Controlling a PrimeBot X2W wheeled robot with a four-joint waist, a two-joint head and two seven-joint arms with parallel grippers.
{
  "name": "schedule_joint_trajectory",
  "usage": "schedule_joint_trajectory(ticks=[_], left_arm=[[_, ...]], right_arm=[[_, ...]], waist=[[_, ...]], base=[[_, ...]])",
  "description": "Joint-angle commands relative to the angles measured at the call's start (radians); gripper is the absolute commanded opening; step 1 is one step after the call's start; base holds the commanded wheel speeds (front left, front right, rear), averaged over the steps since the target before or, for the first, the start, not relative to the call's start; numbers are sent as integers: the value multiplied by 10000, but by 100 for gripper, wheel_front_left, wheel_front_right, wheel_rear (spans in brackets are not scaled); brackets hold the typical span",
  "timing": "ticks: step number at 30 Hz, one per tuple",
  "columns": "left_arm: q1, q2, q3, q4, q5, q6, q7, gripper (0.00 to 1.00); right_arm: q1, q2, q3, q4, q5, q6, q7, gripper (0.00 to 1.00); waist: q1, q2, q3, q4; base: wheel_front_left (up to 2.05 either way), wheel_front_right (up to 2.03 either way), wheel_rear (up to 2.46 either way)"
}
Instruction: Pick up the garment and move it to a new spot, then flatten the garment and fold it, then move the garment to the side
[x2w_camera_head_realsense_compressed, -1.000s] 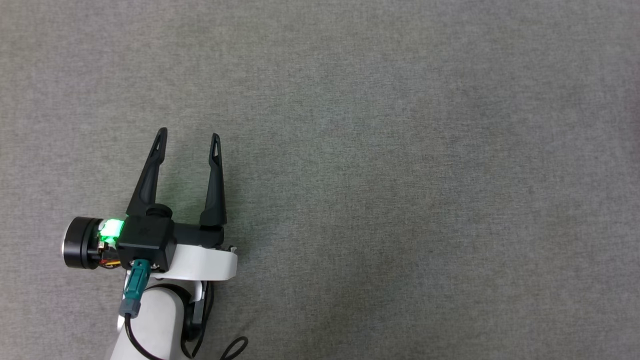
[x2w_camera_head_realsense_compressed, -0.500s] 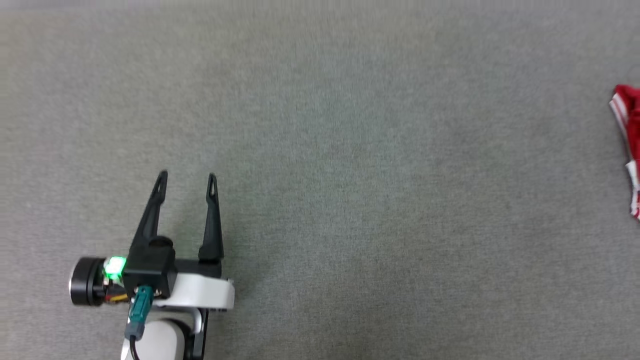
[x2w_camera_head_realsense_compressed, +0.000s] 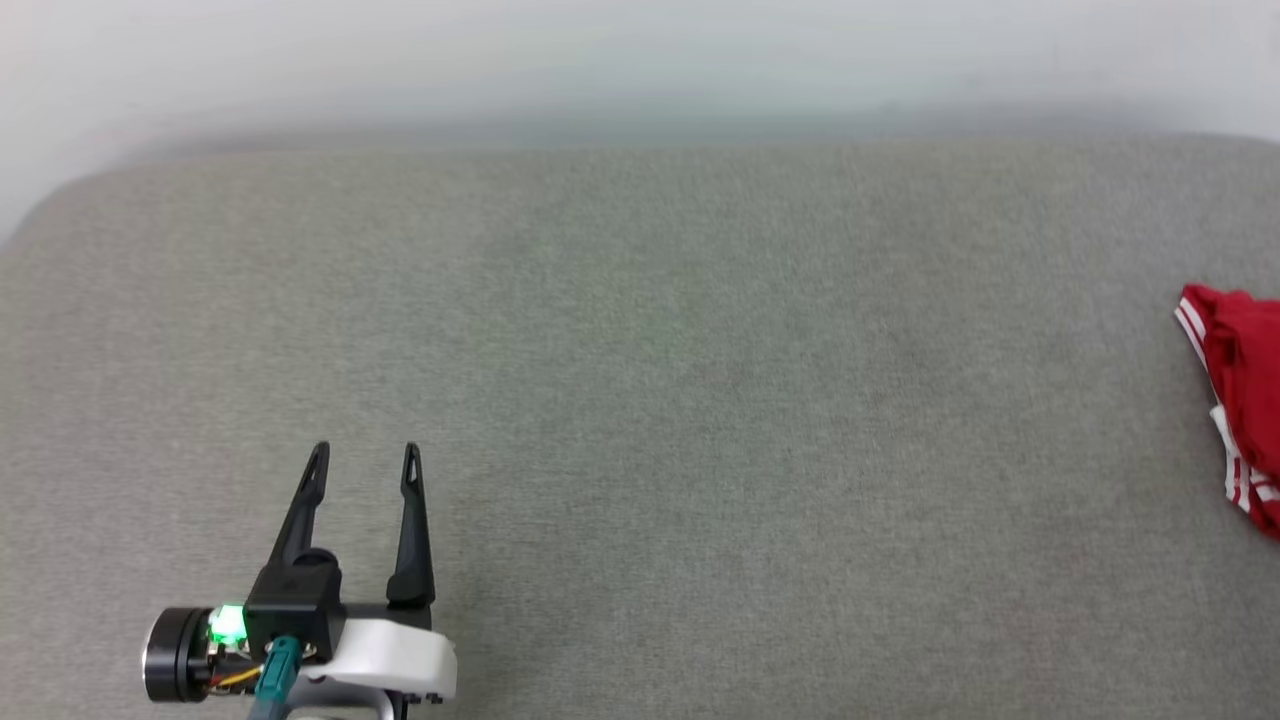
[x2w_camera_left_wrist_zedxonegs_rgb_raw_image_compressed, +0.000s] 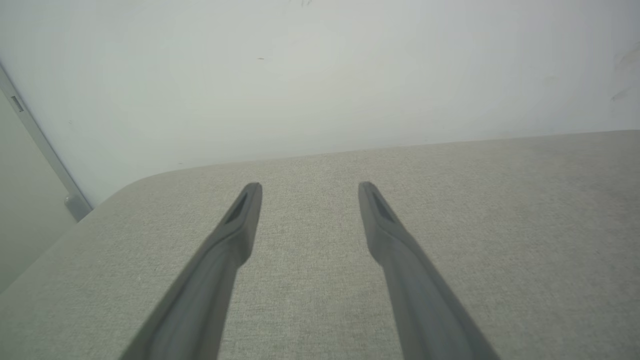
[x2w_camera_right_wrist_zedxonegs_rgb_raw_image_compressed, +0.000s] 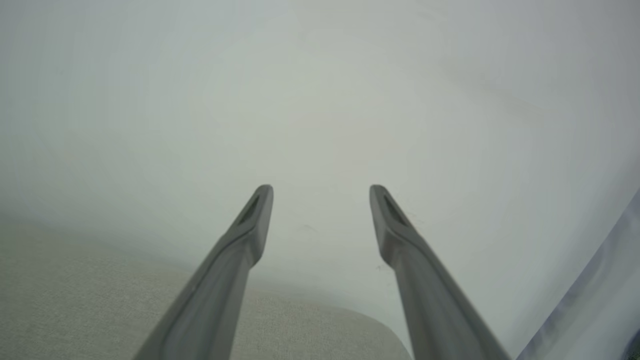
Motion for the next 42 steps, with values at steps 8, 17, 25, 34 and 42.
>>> schedule_joint_trajectory(ticks=[8, 17, 25, 34, 42], left_arm=[[513, -53, 210, 236, -191, -92, -22, 100], [752, -47, 349, 420, -256, -190, -22, 100], [999, -81, 431, 447, -335, -425, -22, 100], [1227, -148, 501, 472, -388, -658, -22, 100], [1333, -197, 560, 544, -417, -843, -22, 100]], right_arm=[[2229, 2164, 162, -2403, -567, -12, -132, 100], [4338, 3616, 322, -2608, -404, -12, -148, 100], [5508, 4062, 250, -2551, -194, -12, -159, 100], [6562, 4386, 14, -2943, -206, -11, -165, 100], [6979, 4496, -54, -3101, -296, -11, -166, 100]], waist=[[2, 0, -879, 411], [2, 0, -1313, 444], [2, 0, -1631, 249], [2, 0, -1847, 175], [2, 0, -1889, 203]], base=[[0, 0, 0], [0, 0, 0], [0, 0, 0], [0, 0, 0], [0, 0, 0]])
